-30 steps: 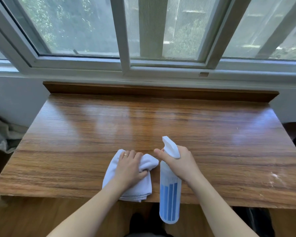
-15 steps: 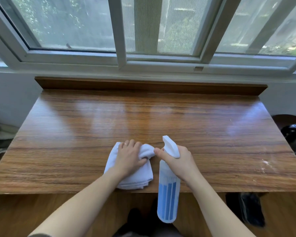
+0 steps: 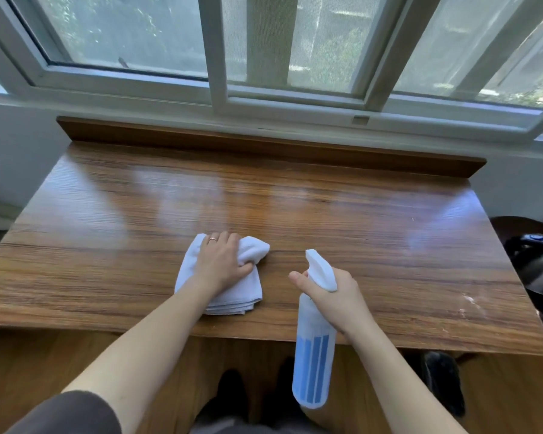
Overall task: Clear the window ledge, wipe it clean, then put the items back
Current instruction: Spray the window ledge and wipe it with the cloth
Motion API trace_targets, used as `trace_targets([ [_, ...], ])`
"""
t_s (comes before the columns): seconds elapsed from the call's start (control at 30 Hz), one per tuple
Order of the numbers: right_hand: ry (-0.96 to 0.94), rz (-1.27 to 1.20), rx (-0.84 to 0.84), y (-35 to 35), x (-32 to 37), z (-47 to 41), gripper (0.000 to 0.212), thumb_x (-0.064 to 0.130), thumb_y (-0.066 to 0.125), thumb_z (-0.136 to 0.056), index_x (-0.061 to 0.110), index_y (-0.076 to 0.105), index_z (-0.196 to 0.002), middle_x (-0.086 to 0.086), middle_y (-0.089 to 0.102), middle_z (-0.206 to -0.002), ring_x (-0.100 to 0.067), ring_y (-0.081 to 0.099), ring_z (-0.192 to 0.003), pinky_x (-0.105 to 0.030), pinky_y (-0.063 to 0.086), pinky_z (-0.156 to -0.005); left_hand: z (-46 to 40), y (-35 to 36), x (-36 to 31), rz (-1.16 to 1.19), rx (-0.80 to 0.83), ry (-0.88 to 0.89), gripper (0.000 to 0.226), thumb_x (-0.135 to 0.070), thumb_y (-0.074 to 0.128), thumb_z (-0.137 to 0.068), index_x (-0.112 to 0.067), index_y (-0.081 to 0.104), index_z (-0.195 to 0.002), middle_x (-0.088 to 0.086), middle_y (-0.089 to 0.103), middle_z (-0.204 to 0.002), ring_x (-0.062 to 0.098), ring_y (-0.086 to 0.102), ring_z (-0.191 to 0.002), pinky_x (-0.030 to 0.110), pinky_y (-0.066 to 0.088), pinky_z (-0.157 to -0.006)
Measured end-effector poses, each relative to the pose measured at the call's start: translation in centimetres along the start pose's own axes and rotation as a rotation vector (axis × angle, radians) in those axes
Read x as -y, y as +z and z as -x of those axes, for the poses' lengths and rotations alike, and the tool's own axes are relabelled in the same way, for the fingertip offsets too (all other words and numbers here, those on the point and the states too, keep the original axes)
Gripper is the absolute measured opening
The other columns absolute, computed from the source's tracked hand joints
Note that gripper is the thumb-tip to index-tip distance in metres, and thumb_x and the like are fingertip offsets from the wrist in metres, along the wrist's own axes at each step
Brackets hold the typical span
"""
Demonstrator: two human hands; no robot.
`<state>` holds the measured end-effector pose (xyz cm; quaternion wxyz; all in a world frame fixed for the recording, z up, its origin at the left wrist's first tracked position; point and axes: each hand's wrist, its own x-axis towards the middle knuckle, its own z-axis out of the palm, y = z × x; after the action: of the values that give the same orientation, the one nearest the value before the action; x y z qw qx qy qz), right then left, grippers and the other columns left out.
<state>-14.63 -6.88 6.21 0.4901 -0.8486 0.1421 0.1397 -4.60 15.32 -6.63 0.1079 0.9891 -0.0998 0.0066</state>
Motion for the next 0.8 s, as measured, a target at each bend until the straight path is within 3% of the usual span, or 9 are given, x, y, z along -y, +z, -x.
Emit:
trace_targets([
  [0.4, -0.008, -0.031, 0.053, 0.4, -0.9, 0.2, 0.037, 0.057, 0.071, -0.082, 0.022, 0.065, -0.073, 0.007, 0.06, -0.063, -0.008, 0.057, -0.063, -0.03, 0.045, -0.063, 10.4, 1.4, -1.0, 0.051, -0.076, 0.031, 0.051, -0.055, 0.057, -0.065, -0.016, 0.062, -0.098, 0.0, 0.06, -0.088, 0.026, 0.056, -0.08, 0.04, 0.044, -0.078],
  [0.6, -0.026, -0.026, 0.033, 0.2, -0.9, 0.3, 0.036, 0.057, 0.07, -0.082, 0.022, 0.066, -0.075, 0.006, 0.061, -0.065, -0.007, 0.057, -0.063, -0.029, 0.045, -0.063, 8.0, 1.1, -0.7, 0.043, -0.098, 0.057, 0.048, -0.057, 0.054, -0.065, -0.018, 0.063, -0.092, -0.002, 0.062, -0.084, 0.024, 0.059, -0.079, 0.039, 0.045, -0.075],
  [0.8, 0.009, -0.028, 0.015, 0.2, -1.2, 0.7, 0.038, 0.056, 0.071, -0.082, 0.019, 0.066, -0.078, 0.002, 0.061, -0.069, -0.009, 0.058, -0.066, -0.029, 0.045, -0.064, 1.2, 0.5, 0.2, 0.036, -0.08, -0.033, 0.047, -0.056, 0.046, -0.062, -0.014, 0.055, -0.08, 0.003, 0.061, -0.079, 0.031, 0.059, -0.078, 0.042, 0.044, -0.075],
])
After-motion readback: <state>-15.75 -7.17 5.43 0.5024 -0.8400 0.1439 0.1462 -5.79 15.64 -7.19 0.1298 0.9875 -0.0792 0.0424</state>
